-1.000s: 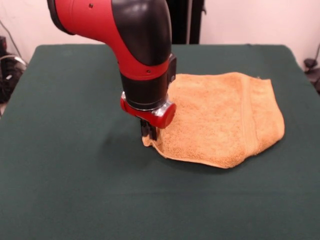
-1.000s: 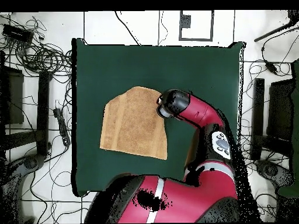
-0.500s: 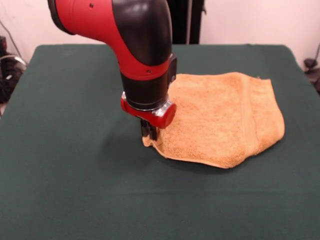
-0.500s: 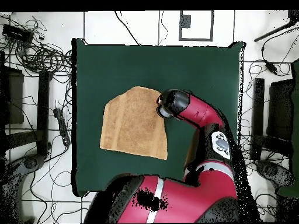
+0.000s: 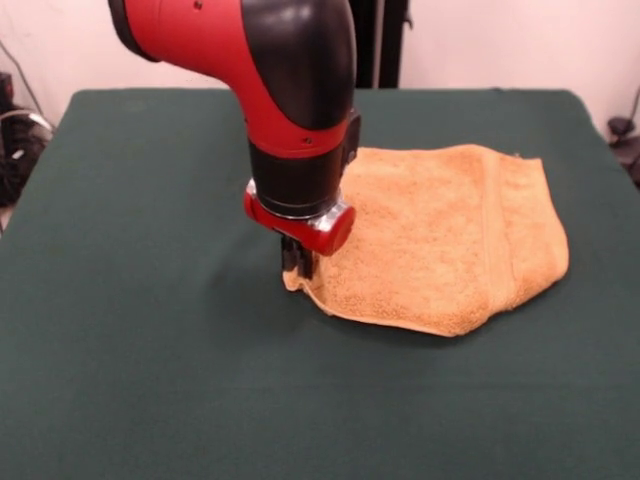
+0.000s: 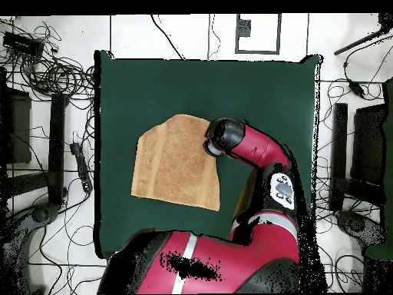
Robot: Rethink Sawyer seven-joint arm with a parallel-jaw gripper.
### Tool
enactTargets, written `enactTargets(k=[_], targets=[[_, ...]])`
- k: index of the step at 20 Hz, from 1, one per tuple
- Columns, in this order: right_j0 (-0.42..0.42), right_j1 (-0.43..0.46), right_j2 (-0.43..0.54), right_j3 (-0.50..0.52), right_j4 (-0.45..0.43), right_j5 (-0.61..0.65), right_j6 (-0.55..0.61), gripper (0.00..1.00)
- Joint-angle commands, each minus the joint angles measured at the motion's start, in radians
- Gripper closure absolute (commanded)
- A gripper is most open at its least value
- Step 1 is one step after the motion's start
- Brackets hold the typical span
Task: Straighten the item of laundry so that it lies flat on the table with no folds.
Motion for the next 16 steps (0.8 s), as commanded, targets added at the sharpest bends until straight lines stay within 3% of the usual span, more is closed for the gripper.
enactTargets(k=[1,10,16], targets=[[0.045,0.064,-0.091,0.015,0.016,-0.021,0.313,1.0],[0.032,0.075,-0.181,-0.014,-0.008,-0.006,0.268,1.0],[0.019,0.092,-0.188,-0.024,-0.007,-0.02,0.23,1.0]])
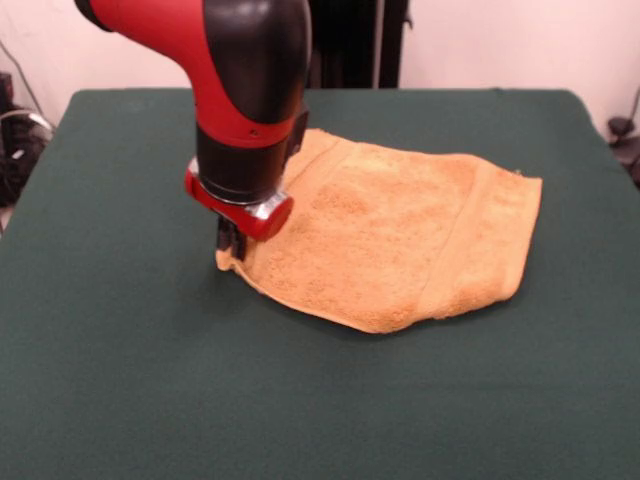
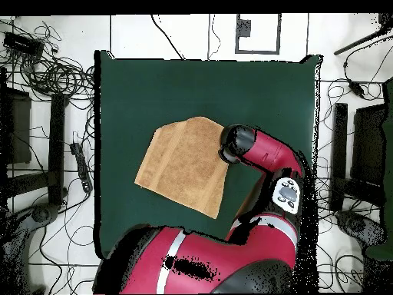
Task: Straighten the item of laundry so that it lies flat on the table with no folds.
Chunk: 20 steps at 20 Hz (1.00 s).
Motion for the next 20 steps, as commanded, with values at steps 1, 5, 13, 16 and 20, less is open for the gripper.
enactTargets(k=[1,5,13,16,20], targets=[[-0.002,0.049,-0.031,-0.008,-0.006,-0.019,0.228,1.0],[-0.008,0.057,-0.036,-0.025,-0.006,-0.003,0.209,1.0],[-0.016,0.062,-0.032,-0.032,-0.007,0.01,0.191,1.0],[-0.015,0.064,-0.038,-0.04,-0.014,0.013,0.186,1.0],[-0.009,0.064,-0.056,-0.065,-0.024,0.032,0.176,1.0]])
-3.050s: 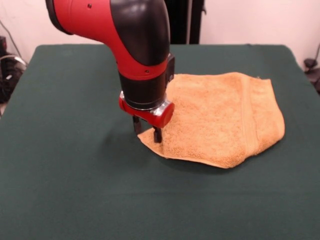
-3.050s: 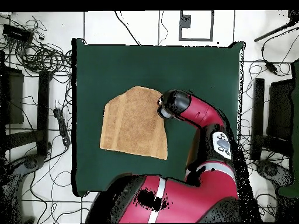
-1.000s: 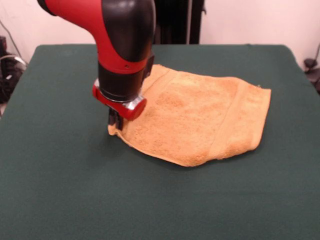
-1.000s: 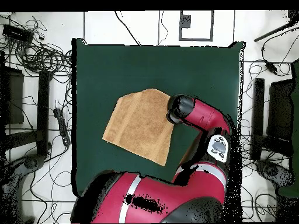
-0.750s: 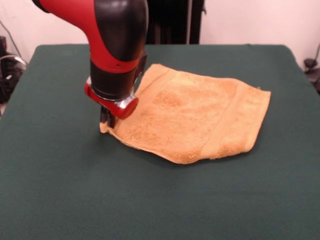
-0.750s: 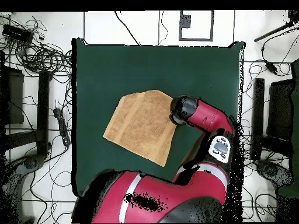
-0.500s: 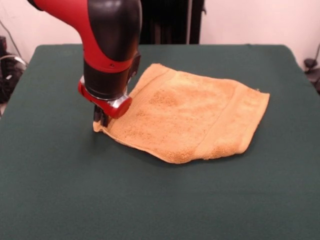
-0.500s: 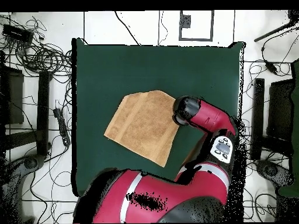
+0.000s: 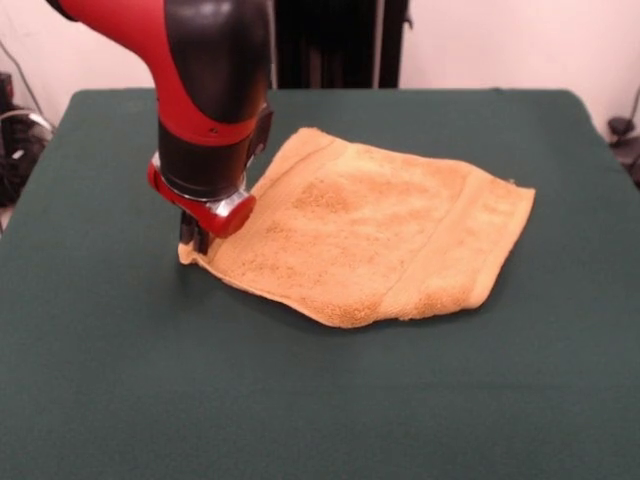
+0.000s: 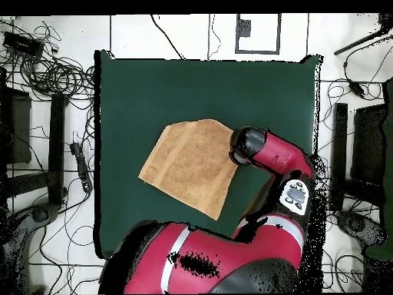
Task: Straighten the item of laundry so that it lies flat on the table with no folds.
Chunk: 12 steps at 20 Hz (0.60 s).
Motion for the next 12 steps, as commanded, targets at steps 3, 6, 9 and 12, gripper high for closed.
enactTargets(k=[3,6,9,12], targets=[[0.002,0.034,0.002,-0.05,-0.024,0.075,0.157,1.0],[-0.01,0.022,0.021,-0.054,-0.022,0.11,0.129,1.0],[-0.041,0.003,0.074,-0.036,-0.02,0.125,0.079,1.0],[-0.07,-0.017,0.124,-0.022,-0.011,0.134,0.04,1.0]])
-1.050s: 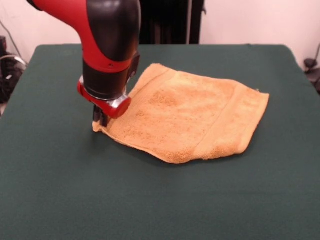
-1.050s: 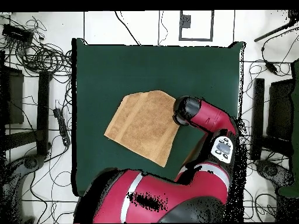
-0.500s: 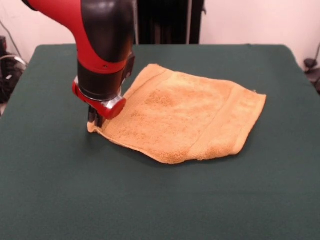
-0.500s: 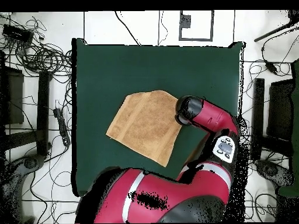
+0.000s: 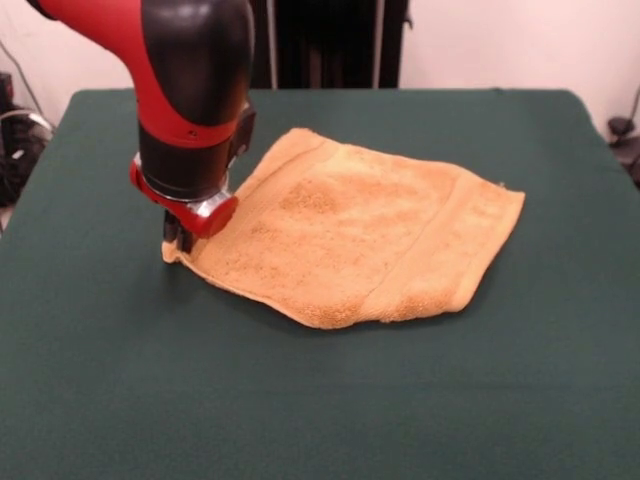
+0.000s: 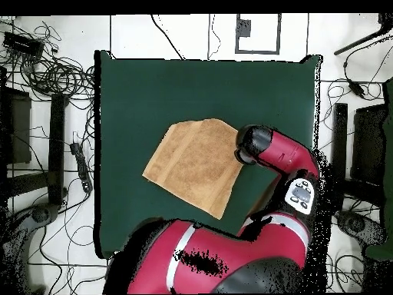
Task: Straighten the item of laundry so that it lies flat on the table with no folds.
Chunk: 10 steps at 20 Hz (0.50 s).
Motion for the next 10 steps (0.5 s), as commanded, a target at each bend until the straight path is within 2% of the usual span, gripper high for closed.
enactTargets(k=[1,10], targets=[[-0.061,-0.035,0.157,0.015,-0.009,0.103,0.027,1.0],[-0.153,-0.055,0.332,0.057,-0.012,0.097,-0.057,1.0]])
